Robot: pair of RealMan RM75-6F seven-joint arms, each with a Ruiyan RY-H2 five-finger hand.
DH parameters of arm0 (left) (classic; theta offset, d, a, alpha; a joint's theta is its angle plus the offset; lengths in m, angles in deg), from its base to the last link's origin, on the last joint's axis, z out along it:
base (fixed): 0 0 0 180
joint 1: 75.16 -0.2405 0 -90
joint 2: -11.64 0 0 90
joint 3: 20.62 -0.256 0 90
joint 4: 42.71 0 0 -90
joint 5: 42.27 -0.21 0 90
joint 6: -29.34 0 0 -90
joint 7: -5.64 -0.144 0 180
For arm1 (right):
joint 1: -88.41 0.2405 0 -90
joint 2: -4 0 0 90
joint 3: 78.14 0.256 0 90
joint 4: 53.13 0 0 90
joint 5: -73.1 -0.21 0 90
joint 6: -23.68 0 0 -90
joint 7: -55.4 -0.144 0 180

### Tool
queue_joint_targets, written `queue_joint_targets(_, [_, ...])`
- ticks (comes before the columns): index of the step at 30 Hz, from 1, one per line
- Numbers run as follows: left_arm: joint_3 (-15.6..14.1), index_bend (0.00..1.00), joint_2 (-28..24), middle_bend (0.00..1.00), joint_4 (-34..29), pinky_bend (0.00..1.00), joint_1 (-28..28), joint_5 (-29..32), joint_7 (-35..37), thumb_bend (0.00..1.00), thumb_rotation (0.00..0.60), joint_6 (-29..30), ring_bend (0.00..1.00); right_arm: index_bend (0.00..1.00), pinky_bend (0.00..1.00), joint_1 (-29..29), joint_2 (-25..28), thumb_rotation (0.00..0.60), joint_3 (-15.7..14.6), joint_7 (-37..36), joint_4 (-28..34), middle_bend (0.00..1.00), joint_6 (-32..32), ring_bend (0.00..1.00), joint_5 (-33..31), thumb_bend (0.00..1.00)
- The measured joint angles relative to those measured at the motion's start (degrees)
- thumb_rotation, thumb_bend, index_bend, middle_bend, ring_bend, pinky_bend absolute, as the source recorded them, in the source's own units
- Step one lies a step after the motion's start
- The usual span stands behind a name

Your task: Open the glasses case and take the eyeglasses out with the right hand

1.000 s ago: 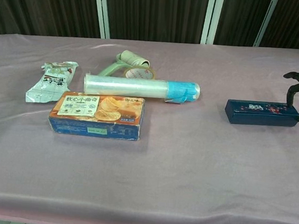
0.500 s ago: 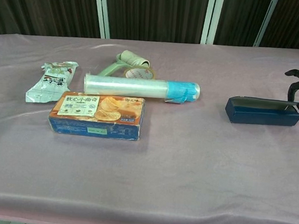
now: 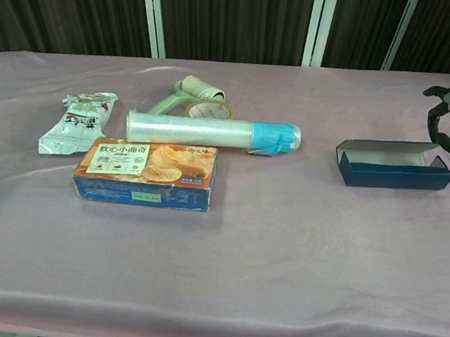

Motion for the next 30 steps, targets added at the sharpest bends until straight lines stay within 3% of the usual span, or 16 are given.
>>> queue_joint_targets(6, [0.05, 0.00, 0.07, 0.00, -0.11, 0.00, 0.15, 0.36, -0.40, 0.40, 0.600, -0.49, 0.00, 0.59, 0.00, 4.16, -4.35, 0.600, 2.88, 3.20, -8.12, 0.05, -3.23, 0.00, -5.46, 0.70])
queue_joint_targets(9, [0.07, 0.00, 0.12, 0.00, -0.20, 0.00, 0.02, 0.48, -0.55, 0.40, 0.600, -0.31, 0.00, 0.52, 0.00, 6.03, -6.61, 0.600, 4.12, 4.36, -12.31, 0.05, -4.54, 0.00, -7.73, 0.70])
queue_joint_targets(14, [0.10, 0.00, 0.09, 0.00, -0.17, 0.00, -0.22, 0.49, -0.37, 0.40, 0.600, 0.14, 0.00, 0.42, 0.00, 6.96, -7.97, 0.600, 4.66, 2.91, -13.84, 0.05, -4.28, 0.00, -8.14, 0.56])
queue_joint_targets(20, [-0.09, 0.00, -0.05, 0.00, -0.12, 0.00, -0.28, 0.04, 0.01, 0.40, 0.600, 0.35, 0.00, 0.39, 0.00, 3.56, -3.45, 0.600, 2.28, 0.28, -4.37, 0.04, 2.20, 0.00, -2.08, 0.55])
queue_joint_targets(25, [-0.12, 0.00, -0.10, 0.00, -0.04, 0.00, -0.30, -0.13, 0.36, 0.39, 0.600, 0.41, 0.00, 0.38, 0.00, -0.76, 2.74, 0.600, -1.23, -1.89, 8.87, 0.03, 9.09, 0.00, 4.49, 0.51])
queue_joint_targets(30, [-0.24, 0.00, -0.13, 0.00, -0.03, 0.00, -0.26, -0.46, 0.39, 0.40, 0.600, 0.46, 0.00, 0.38, 0.00, -3.74, 8.35, 0.600, -5.55, -2.18, 19.98, 0.02, 11.28, 0.00, 8.85, 0.50])
